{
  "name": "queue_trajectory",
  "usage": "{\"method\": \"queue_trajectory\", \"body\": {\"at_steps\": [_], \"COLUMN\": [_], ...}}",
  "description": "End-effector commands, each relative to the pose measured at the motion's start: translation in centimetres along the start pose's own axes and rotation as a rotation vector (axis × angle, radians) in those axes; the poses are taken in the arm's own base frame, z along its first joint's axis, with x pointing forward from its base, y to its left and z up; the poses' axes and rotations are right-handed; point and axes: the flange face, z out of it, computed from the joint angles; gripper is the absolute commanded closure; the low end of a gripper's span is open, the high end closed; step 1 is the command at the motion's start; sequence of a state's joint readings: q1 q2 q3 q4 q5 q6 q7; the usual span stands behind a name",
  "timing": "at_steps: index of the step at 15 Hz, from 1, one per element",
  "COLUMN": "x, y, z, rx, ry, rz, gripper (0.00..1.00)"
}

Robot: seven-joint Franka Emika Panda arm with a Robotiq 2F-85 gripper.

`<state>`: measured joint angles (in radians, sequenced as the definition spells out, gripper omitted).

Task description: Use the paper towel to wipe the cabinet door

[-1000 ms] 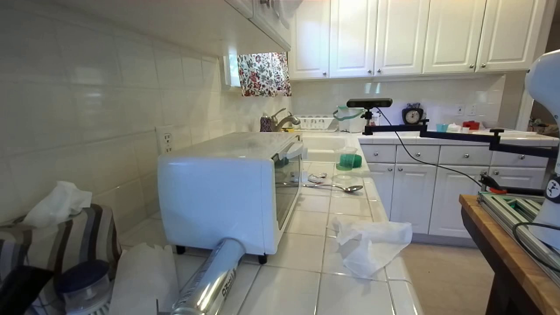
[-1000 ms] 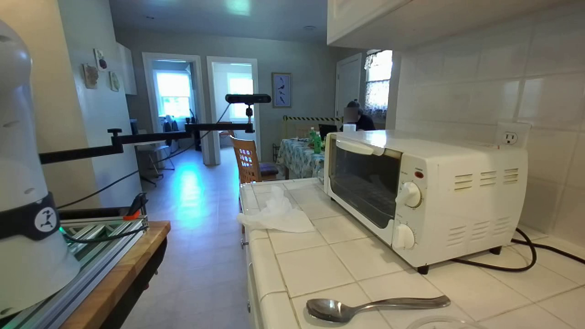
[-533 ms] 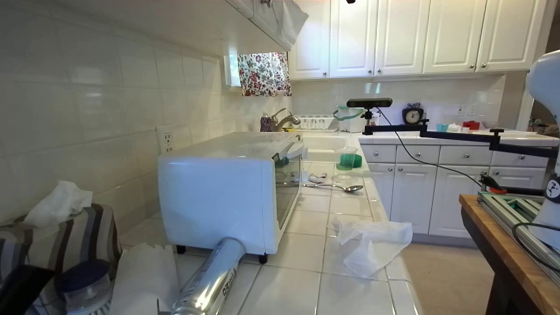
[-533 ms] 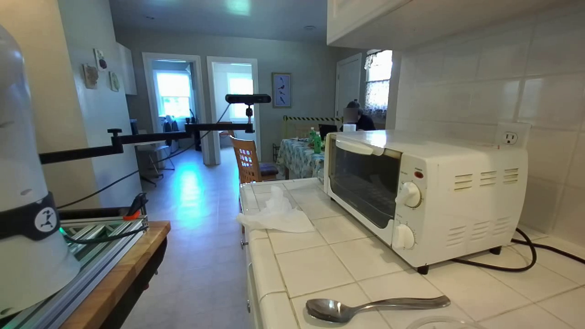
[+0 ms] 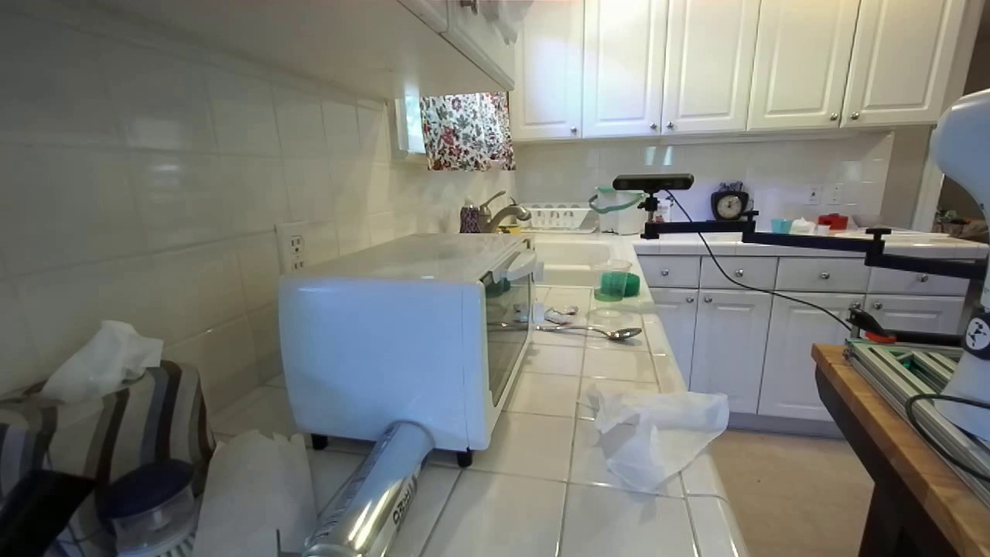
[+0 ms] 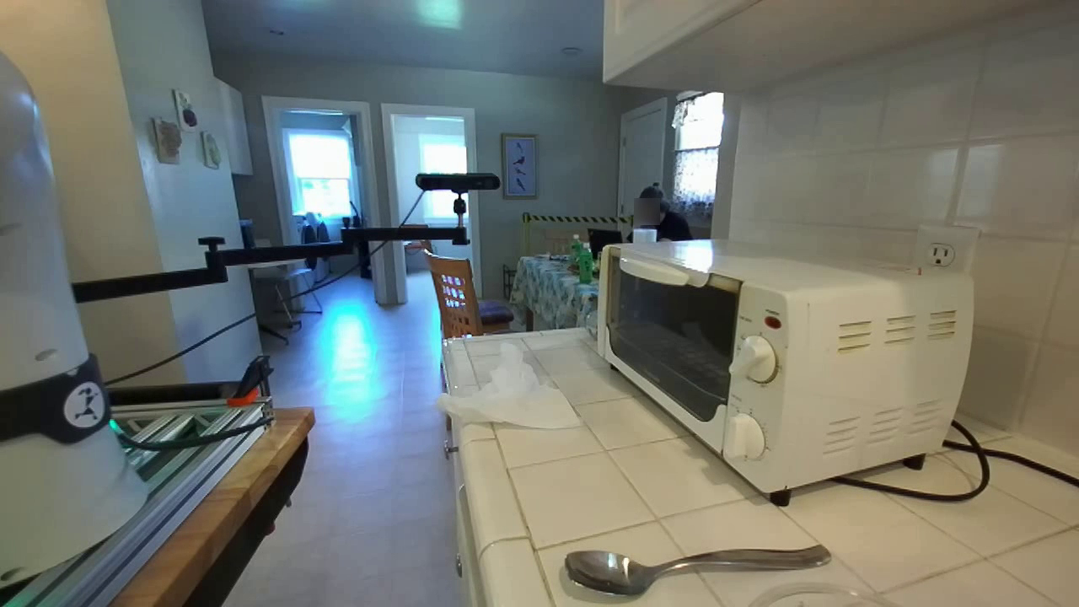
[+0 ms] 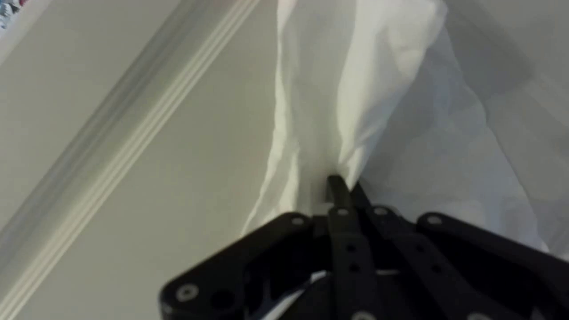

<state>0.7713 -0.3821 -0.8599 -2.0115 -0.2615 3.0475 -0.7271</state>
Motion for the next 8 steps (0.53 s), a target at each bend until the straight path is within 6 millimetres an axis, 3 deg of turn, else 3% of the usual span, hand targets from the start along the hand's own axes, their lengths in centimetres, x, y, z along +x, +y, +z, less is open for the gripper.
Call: {"method": "queue_trajectory", "body": {"at_steps": [1,4,8], "x": [1.2,1.2,0.5], "y": [-1.8,-3.8,-8.4], "z": [0.9,0.6,0.5], "rx": [0.048,0.153,0.317], "ry": [-0.044,-0.127,-0.264], "rz": [0.026,0.094,0.161], "gripper": [1.00,1.00,1.00]}}
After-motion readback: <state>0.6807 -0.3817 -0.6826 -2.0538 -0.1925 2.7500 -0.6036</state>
